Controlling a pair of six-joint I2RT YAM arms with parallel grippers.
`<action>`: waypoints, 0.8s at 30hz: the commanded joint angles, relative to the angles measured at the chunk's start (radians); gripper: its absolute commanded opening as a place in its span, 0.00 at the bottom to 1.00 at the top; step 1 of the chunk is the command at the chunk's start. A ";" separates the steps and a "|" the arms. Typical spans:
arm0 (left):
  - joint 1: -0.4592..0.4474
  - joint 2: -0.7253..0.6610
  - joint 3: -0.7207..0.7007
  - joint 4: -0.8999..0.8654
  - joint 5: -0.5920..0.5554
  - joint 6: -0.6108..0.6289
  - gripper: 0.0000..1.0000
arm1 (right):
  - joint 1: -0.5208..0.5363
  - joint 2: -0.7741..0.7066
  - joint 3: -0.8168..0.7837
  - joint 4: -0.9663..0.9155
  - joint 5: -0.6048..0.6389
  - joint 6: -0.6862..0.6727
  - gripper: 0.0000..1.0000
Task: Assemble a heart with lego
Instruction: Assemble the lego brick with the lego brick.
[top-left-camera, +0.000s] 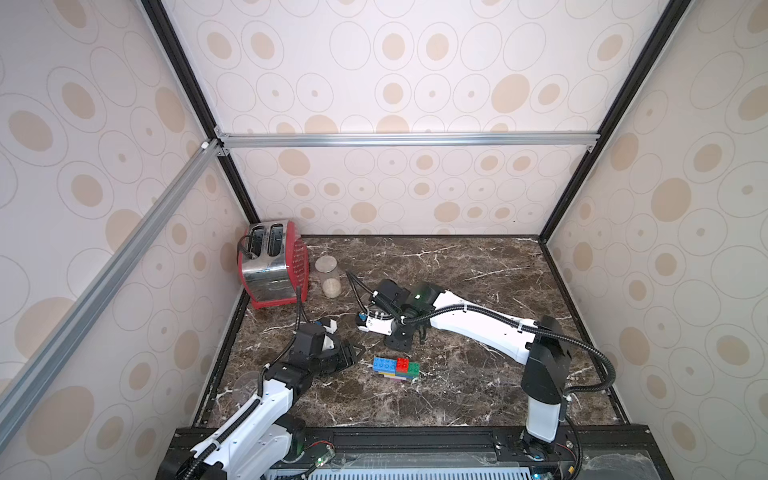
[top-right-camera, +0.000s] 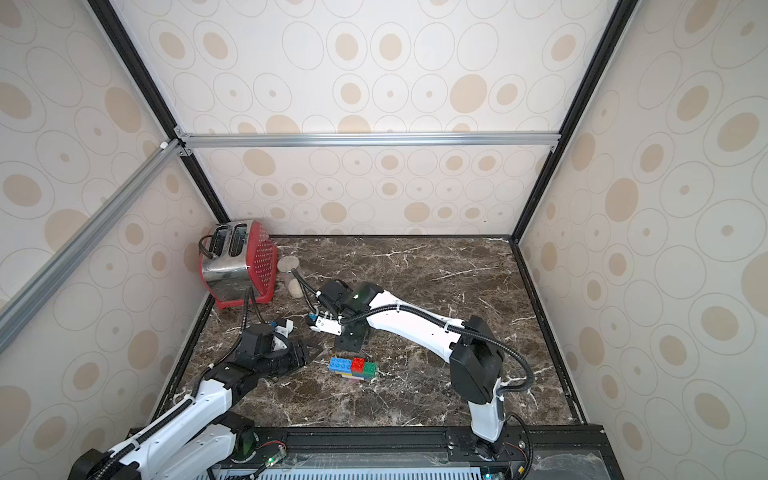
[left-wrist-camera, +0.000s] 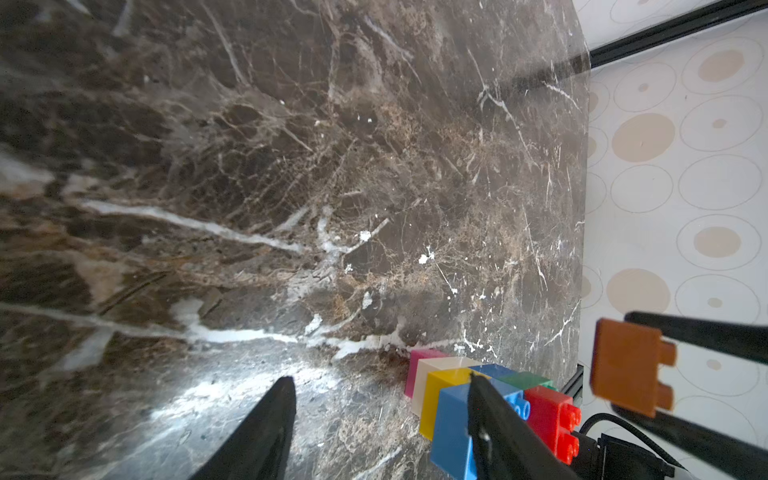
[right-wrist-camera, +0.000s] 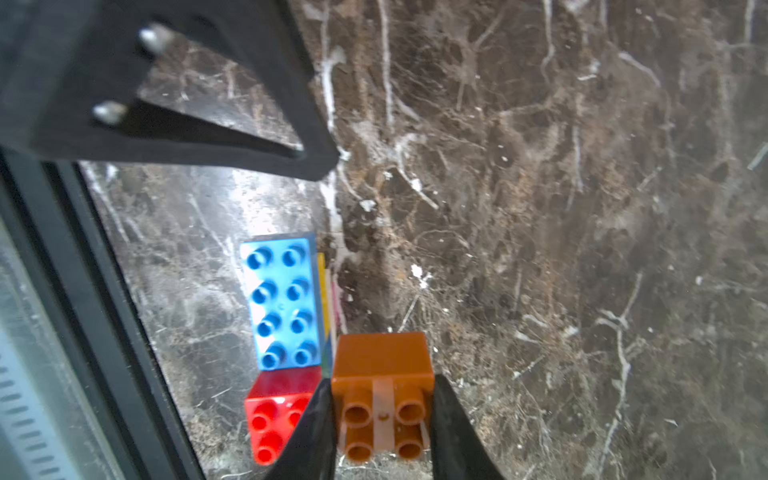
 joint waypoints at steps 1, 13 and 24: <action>0.005 -0.013 -0.010 -0.017 -0.014 -0.013 0.66 | 0.021 0.032 0.022 -0.080 -0.031 -0.032 0.27; 0.006 -0.010 -0.013 -0.002 -0.003 -0.011 0.66 | 0.066 0.071 0.041 -0.134 -0.032 0.018 0.27; 0.005 -0.006 -0.016 0.008 0.000 -0.009 0.66 | 0.076 0.095 0.059 -0.130 -0.027 0.084 0.26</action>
